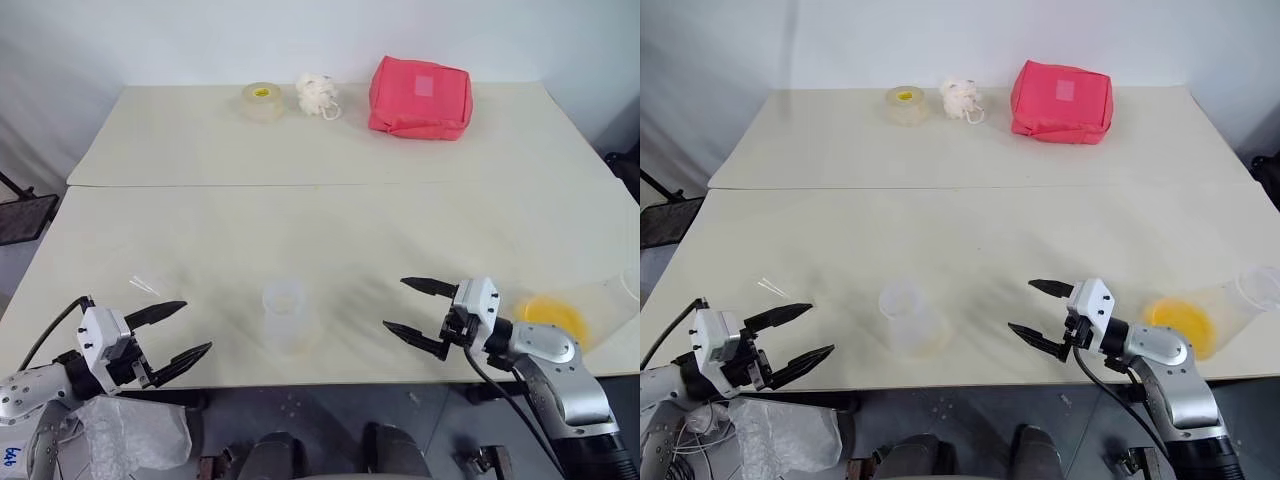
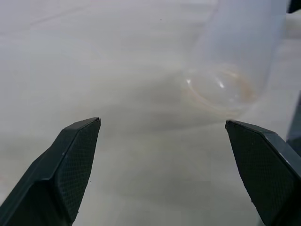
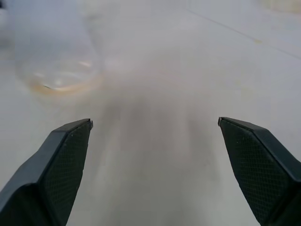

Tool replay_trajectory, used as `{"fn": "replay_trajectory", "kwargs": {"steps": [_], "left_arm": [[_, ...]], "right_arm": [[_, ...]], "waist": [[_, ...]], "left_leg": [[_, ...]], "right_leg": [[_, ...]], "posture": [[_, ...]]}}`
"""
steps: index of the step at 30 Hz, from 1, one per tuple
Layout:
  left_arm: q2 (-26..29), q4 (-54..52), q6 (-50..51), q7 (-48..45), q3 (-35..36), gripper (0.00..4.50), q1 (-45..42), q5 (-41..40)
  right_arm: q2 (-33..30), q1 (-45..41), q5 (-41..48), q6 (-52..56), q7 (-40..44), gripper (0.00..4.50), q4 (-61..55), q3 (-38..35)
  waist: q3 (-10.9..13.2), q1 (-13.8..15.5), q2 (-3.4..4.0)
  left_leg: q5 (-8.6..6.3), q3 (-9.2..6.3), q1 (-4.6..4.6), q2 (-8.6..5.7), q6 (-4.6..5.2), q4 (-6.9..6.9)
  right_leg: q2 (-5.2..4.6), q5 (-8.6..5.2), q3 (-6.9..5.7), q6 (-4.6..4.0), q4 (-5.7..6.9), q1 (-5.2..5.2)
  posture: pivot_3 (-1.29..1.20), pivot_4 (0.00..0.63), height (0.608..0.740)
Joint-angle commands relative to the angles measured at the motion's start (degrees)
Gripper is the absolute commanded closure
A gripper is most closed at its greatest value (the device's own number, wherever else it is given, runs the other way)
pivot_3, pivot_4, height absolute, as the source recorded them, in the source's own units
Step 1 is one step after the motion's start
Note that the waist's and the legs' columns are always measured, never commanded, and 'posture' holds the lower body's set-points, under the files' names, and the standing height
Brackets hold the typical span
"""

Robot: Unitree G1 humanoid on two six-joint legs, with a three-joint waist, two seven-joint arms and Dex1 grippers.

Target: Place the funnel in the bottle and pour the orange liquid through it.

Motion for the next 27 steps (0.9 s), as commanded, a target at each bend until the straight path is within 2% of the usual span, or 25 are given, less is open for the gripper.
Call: {"fn": "replay_trajectory", "kwargs": {"steps": [1,13,24,27], "left_arm": [[0.64,-4.63,0.69,-1.97,-2.38,0.0,-1.93,-2.38],[-0.88,-4.32,4.31,-3.44,-15.1,0.0,-17.87,-1.51],[-4.39,-0.72,8.54,-4.52,-21.99,0.0,-27.34,-1.58],[-4.76,-0.08,8.45,-5.53,-22.74,0.62,-28.06,-1.65]], "right_arm": [[-0.92,-0.44,1.51,-0.51,2.08,0.02,-0.86,-0.23],[-0.98,0.77,0.86,-1.79,1.11,0.02,-0.62,-2.18],[-1.05,3.88,0.69,-2.65,-0.63,0.02,-2.02,-3.32],[-1.03,4.35,0.59,-2.78,-1.05,0.0,-2.22,-3.7]], "waist": [[0.01,-0.02,-0.01],[0.0,-0.14,-0.01],[0.01,0.06,-0.03],[0.02,0.0,-0.04]], "left_leg": [[0.0,-0.01,-0.01,0.0,0.0,0.01],[0.0,0.02,0.0,-0.02,0.01,0.03],[0.01,0.04,-0.03,-0.02,0.02,0.09],[0.02,0.05,-0.04,-0.01,0.02,0.11]], "right_leg": [[-0.01,0.0,0.0,0.0,0.0,0.0],[0.03,0.01,-0.02,0.02,0.06,-0.01],[0.09,0.03,0.0,0.05,0.05,-0.01],[0.1,0.03,0.02,0.06,0.04,-0.01]], "posture": [[0.0,0.15,0.74],[0.0,0.15,0.74],[0.0,0.15,0.74],[0.0,0.15,0.74]]}}
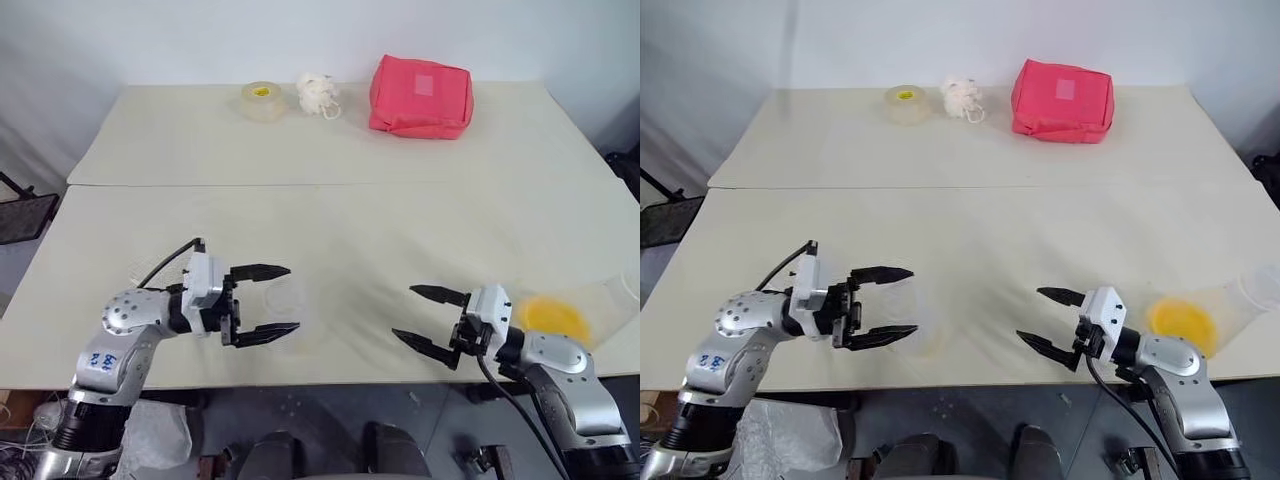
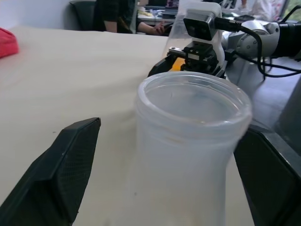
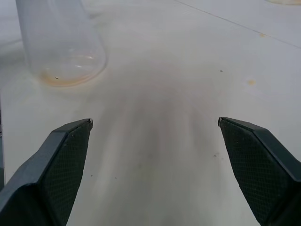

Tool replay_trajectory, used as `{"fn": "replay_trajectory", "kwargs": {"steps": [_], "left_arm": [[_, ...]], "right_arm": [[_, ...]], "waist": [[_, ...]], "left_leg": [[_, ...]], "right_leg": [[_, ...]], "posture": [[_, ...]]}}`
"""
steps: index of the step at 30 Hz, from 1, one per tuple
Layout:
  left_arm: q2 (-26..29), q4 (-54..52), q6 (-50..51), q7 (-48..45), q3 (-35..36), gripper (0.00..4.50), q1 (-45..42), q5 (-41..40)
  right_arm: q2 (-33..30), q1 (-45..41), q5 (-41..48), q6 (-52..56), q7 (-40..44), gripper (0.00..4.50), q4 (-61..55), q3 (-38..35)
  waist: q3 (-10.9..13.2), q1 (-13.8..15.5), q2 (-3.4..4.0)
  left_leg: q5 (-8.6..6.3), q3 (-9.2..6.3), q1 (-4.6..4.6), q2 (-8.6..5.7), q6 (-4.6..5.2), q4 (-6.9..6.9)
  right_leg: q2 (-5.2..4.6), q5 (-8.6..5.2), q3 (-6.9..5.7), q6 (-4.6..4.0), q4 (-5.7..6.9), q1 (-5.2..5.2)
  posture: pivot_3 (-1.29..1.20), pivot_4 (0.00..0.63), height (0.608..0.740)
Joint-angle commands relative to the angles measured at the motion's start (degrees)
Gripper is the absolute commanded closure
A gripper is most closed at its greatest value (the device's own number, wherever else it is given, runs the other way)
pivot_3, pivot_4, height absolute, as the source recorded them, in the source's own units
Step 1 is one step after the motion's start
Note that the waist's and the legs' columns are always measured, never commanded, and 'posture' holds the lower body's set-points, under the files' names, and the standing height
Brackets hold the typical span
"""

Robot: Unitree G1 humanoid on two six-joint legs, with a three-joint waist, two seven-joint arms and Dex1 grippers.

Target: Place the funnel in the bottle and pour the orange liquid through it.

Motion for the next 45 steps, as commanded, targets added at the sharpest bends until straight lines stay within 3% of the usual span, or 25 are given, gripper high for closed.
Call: {"fn": "replay_trajectory", "kwargs": {"steps": [1,5,14,22,33,44,45], "left_arm": [[-0.35,-0.27,0.15,-1.1,-0.21,0.92,-0.76,-0.63],[-0.93,-0.48,1.38,-1.21,-0.3,2.11,-1.55,-1.45],[-2.74,4.4,3.41,0.81,0.33,2.12,-11.03,-0.62],[-8.11,20.07,-2.55,-1.29,-5.24,2.12,-23.29,7.28],[-22.62,39.22,-15.32,7.33,-9.29,2.12,-34.94,18.33],[-24.18,43.78,-17.73,6.03,-10.76,2.12,-37.8,22.09],[-24.08,43.55,-17.37,6.01,-10.85,1.77,-37.68,22.19]], "right_arm": [[-0.81,0.79,0.27,-1.29,-0.36,0.0,-2.31,-1.4],[-0.95,2.14,0.2,-2.07,-0.36,0.0,-2.22,-1.98],[-1.18,3.7,0.48,-2.96,-0.81,0.0,-2.68,-3.01],[-1.49,2.24,0.64,-3.16,-2.69,0.0,-2.4,-5.23],[-1.12,4.07,1.11,2.91,-9.32,0.0,-11.71,-5.74],[-0.57,6.22,1.24,2.23,-12.35,0.0,-12.98,-7.04],[-0.59,6.28,1.26,2.13,-12.39,0.0,-12.97,-7.04]], "waist": [[0.0,-0.04,0.0],[0.0,0.19,-0.01],[0.03,1.24,-0.05],[0.04,1.29,-0.07],[0.21,1.51,-0.35],[0.23,1.64,-0.38],[0.23,1.63,-0.38]], "left_leg": [[0.0,0.0,0.0,0.01,0.0,0.0],[0.0,0.0,0.0,0.03,0.0,0.01],[0.01,0.0,-0.08,0.02,0.0,0.16],[0.03,0.01,-0.17,-0.15,0.04,0.22],[0.03,0.01,-0.29,-0.17,0.03,0.34],[0.03,0.14,-0.3,-0.17,0.04,0.4],[0.03,0.14,-0.29,-0.17,0.04,0.4]], "right_leg": [[0.02,0.0,0.0,0.0,0.0,0.0],[0.03,0.0,0.02,0.0,-0.01,0.0],[0.05,0.01,0.02,0.01,-0.01,0.0],[0.11,0.05,-0.02,0.1,-0.04,0.0],[0.21,0.07,-0.1,0.13,-0.07,-0.02],[0.21,0.07,-0.13,0.13,-0.04,-0.02],[0.21,0.07,-0.13,0.13,-0.04,-0.02]], "posture": [[0.0,0.15,0.74],[0.0,0.15,0.74],[0.0,0.15,0.74],[0.0,0.15,0.74],[0.0,0.15,0.74],[0.0,0.15,0.74],[0.0,0.15,0.74]]}}
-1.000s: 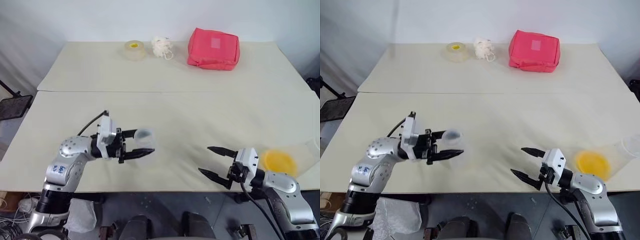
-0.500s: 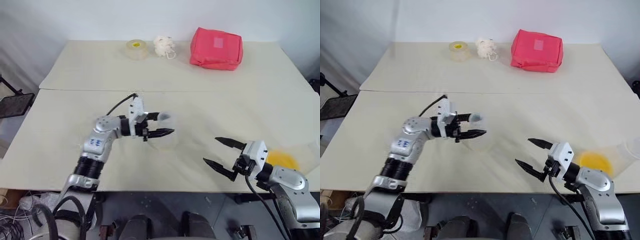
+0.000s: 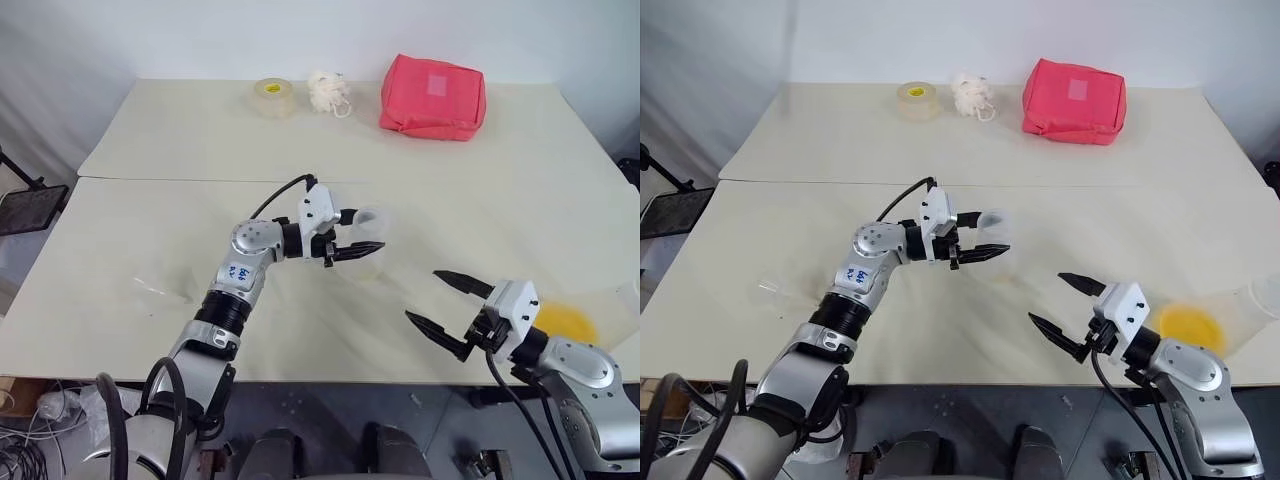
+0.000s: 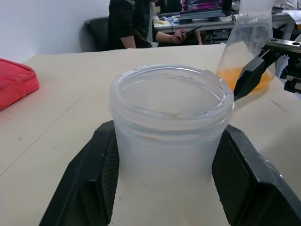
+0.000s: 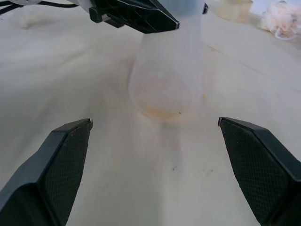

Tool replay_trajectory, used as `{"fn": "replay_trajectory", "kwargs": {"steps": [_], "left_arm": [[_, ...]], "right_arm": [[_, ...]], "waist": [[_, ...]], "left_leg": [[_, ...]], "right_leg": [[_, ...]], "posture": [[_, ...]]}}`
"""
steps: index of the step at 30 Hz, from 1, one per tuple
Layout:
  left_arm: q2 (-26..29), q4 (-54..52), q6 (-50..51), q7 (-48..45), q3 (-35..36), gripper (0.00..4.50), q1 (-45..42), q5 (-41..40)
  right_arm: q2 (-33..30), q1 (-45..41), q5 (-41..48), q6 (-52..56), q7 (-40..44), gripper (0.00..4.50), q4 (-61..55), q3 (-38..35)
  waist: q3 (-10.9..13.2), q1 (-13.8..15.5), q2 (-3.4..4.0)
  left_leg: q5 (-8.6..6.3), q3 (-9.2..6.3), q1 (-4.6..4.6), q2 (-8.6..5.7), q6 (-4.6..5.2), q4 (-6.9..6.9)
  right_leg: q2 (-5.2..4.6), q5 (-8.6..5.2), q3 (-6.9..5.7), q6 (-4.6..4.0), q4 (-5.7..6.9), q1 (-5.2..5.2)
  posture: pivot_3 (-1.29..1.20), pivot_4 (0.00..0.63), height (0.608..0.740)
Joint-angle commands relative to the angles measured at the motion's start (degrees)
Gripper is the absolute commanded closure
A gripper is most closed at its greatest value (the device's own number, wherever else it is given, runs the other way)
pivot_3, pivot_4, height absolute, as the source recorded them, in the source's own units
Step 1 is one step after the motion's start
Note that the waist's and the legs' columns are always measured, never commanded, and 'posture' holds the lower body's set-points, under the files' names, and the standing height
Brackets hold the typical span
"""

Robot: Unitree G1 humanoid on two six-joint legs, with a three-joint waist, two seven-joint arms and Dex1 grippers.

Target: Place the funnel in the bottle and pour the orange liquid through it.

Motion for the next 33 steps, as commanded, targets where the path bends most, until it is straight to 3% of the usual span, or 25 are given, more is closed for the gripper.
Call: {"fn": "replay_trajectory", "kwargs": {"steps": [1,5,6,18,24,33], "left_arm": [[0.29,-1.61,1.04,-0.43,-0.93,1.4,-0.47,1.33],[0.65,-3.54,4.25,-1.0,-0.82,0.15,0.25,0.52],[0.96,-4.57,5.45,-1.32,-0.83,0.04,0.62,0.23],[8.08,-19.97,19.92,-4.16,1.24,0.04,8.13,-5.28],[15.31,-30.4,26.01,-1.09,5.65,0.04,16.58,-7.19],[11.27,-29.34,23.89,3.27,4.93,0.04,16.68,-5.74]], "right_arm": [[0.16,0.37,1.14,-1.09,-0.49,0.0,-2.16,-2.08],[0.17,0.06,1.01,-1.5,-0.57,0.0,-1.64,-1.98],[0.16,-0.01,0.97,-1.59,-0.57,0.0,-1.53,-1.96],[-0.36,-1.05,1.0,-1.74,0.13,0.0,-0.1,-2.13],[-1.84,-2.72,1.64,-1.22,3.03,0.0,2.42,-2.06],[-1.27,-7.31,1.17,-1.19,4.6,0.0,5.6,-0.47]], "waist": [[0.0,-0.01,0.0],[0.0,-0.07,0.0],[0.0,-0.09,0.0],[0.0,-0.28,0.0],[0.0,-0.46,0.01],[0.01,0.23,0.0]], "left_leg": [[0.0,-0.01,0.0,0.0,0.0,0.0],[0.0,-0.02,0.0,0.0,0.0,0.01],[0.0,-0.02,-0.01,0.0,0.0,0.01],[0.0,-0.2,0.02,0.12,0.0,0.02],[0.0,-0.21,0.05,0.23,-0.01,0.03],[-0.02,-0.33,-0.12,0.18,0.01,0.35]], "right_leg": [[0.0,0.0,0.0,0.0,0.01,0.0],[0.01,0.0,-0.01,0.0,0.01,0.0],[0.01,0.0,0.0,0.0,0.0,0.0],[0.03,0.0,0.03,0.0,0.03,0.0],[0.03,0.0,0.11,0.0,0.04,0.0],[-0.01,0.02,0.19,0.03,0.07,0.02]], "posture": [[0.0,0.15,0.74],[0.0,0.15,0.74],[0.0,0.15,0.74],[0.0,0.15,0.74],[0.0,0.15,0.74],[0.0,0.15,0.74]]}}
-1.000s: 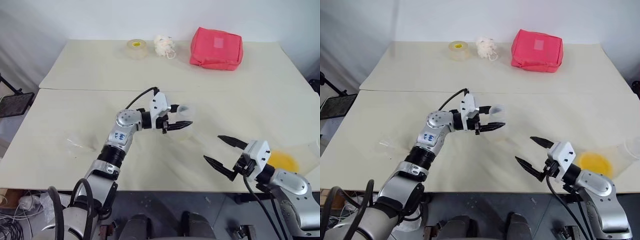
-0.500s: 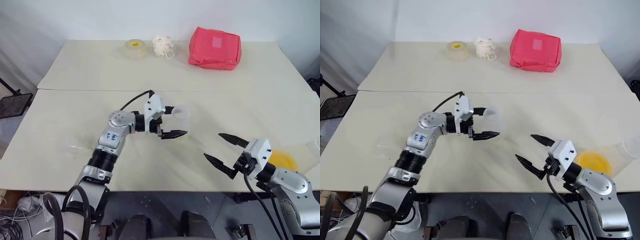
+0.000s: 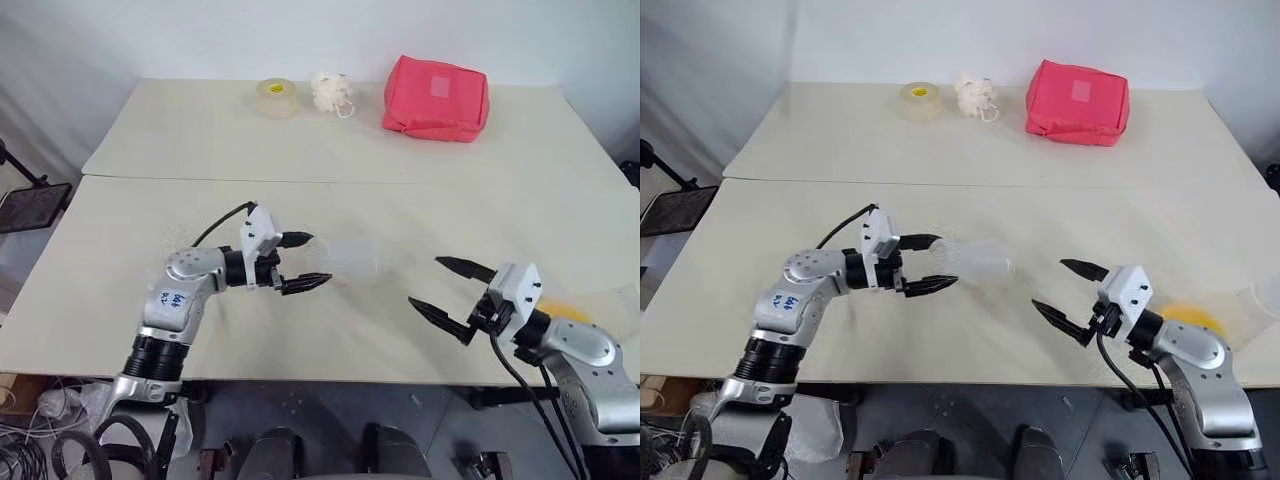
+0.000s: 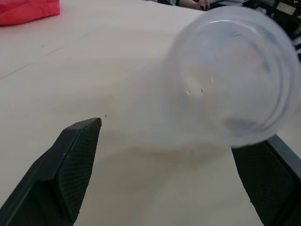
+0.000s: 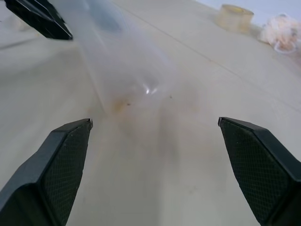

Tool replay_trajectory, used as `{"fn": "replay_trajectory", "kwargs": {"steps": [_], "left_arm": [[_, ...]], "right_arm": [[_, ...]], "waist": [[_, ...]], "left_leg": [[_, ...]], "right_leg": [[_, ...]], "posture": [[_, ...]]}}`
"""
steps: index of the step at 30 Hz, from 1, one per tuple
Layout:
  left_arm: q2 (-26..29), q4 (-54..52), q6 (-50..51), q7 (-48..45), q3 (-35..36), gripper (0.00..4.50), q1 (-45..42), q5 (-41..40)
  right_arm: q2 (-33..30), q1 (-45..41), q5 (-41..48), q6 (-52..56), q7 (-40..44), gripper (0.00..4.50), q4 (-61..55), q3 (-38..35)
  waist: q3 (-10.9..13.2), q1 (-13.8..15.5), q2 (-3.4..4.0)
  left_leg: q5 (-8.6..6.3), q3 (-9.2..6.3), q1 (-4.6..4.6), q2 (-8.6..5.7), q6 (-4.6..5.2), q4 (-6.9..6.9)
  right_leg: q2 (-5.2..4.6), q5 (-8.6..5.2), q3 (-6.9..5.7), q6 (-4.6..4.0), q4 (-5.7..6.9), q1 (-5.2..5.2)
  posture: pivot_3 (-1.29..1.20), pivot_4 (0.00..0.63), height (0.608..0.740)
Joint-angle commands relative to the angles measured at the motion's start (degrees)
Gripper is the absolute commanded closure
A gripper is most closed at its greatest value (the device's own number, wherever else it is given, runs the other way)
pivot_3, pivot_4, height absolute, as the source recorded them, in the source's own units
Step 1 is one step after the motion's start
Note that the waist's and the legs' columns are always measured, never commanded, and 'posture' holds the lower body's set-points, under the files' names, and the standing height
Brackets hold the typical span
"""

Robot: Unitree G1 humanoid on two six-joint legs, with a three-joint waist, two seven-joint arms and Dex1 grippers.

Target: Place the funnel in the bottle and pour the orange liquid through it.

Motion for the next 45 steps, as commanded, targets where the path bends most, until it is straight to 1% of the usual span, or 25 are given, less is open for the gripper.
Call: {"fn": "replay_trajectory", "kwargs": {"steps": [1,18,22,29,40,45], "left_arm": [[-1.01,-0.09,-1.96,1.2,0.03,0.04,-1.46,-0.1],[-3.82,8.63,-8.04,-0.09,-1.3,0.04,-7.86,0.85],[-5.8,11.63,-9.53,-0.4,-1.37,0.04,-11.37,0.59],[-9.05,16.24,-11.93,-1.0,-2.0,0.04,-15.11,1.15],[-12.13,21.35,-15.51,-1.75,-3.14,0.04,-17.26,2.14],[-12.18,21.1,-15.83,-2.23,-3.24,0.04,-16.6,2.23]], "right_arm": [[-0.14,0.33,0.99,-0.68,0.48,0.0,-0.65,-0.95],[0.05,2.52,0.95,-1.24,-0.44,0.0,-1.81,-1.89],[0.2,2.72,0.88,-1.48,-0.72,0.0,-1.66,-1.99],[0.35,2.78,0.74,-2.07,-1.18,0.0,-1.36,-1.78],[0.61,4.3,0.45,-2.74,-2.48,0.0,-2.52,-1.86],[0.55,4.65,0.51,-2.58,-3.05,0.0,-3.24,-1.92]], "waist": [[0.0,-0.1,0.0],[0.01,-0.22,-0.01],[0.01,0.05,-0.02],[0.02,-0.1,-0.03],[0.02,-0.12,-0.04],[0.02,-0.31,-0.04]], "left_leg": [[0.0,0.02,0.0,-0.01,0.0,0.0],[0.0,0.04,0.0,-0.07,0.0,0.03],[0.0,0.05,-0.02,-0.09,0.0,0.06],[0.0,0.09,-0.03,-0.13,0.0,0.06],[0.0,0.11,-0.04,-0.14,0.0,0.06],[0.0,0.13,-0.04,-0.14,0.0,0.05]], "right_leg": [[0.0,0.0,-0.01,0.0,-0.01,0.0],[0.02,0.01,-0.04,0.01,0.01,0.0],[0.02,0.01,-0.04,0.03,0.01,0.0],[0.05,0.02,-0.06,0.04,-0.01,-0.01],[0.05,0.02,-0.07,0.04,-0.01,-0.01],[0.06,0.02,-0.08,0.04,-0.02,-0.01]], "posture": [[0.0,0.15,0.74],[0.0,0.15,0.74],[0.0,0.15,0.74],[0.0,0.15,0.74],[0.0,0.15,0.74],[0.0,0.15,0.74]]}}
